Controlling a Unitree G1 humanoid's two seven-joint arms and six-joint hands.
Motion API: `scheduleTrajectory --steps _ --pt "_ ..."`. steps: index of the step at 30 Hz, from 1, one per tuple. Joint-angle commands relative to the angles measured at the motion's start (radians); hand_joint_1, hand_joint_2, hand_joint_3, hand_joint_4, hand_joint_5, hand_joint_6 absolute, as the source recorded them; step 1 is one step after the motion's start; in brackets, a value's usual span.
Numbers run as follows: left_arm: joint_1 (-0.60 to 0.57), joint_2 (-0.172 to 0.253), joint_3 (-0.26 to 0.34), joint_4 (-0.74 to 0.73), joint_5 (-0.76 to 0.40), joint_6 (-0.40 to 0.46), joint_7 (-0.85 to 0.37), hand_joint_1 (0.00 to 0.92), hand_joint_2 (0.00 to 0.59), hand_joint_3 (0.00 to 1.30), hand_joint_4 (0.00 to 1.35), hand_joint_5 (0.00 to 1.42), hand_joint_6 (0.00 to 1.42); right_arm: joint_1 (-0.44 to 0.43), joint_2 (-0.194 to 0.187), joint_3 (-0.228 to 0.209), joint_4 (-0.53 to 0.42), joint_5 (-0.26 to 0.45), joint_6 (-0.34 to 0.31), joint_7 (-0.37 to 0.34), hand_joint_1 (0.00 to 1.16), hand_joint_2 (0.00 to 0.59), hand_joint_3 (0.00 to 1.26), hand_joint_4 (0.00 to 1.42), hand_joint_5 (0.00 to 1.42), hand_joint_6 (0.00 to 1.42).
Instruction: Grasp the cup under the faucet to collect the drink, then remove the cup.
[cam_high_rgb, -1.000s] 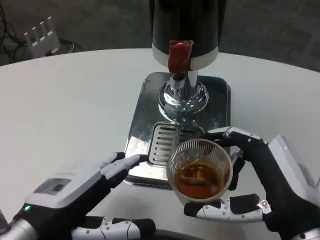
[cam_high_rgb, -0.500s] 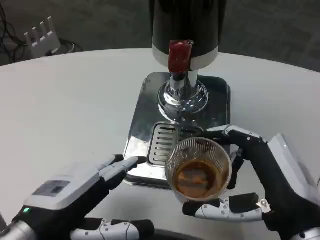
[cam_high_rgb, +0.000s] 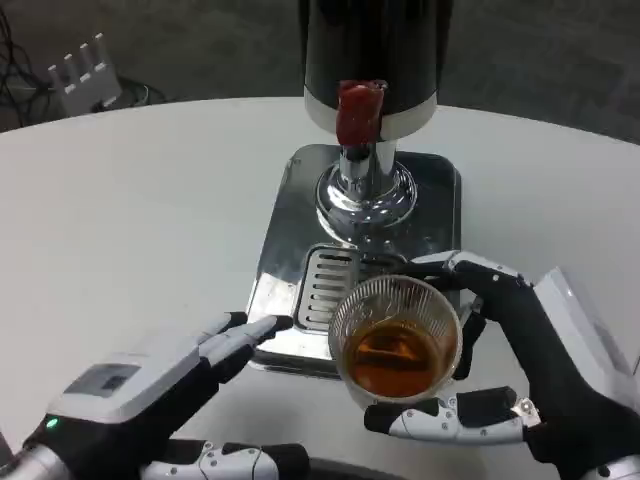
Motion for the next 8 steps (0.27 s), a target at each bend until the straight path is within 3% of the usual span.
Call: scheduleTrajectory --steps 1,8 --pt "0.026 0.013 0.007 -0.020 0.017 0.001 -0.001 0.000 0.092 0.06 0.00 0.00 0.13 -0.002 0.012 0.005 -0.046 0.014 -0.043 -0.005 0.99 0.109 0.98 1.00 1.03 0.60" --pt "0.045 0.007 0.017 -0.041 0.024 0.000 0.012 0.000 0.092 0.05 0.00 0.00 0.13 0.010 0.013 0.008 -0.062 0.017 -0.042 -0.001 0.99 0.109 0.99 1.00 1.04 0.60"
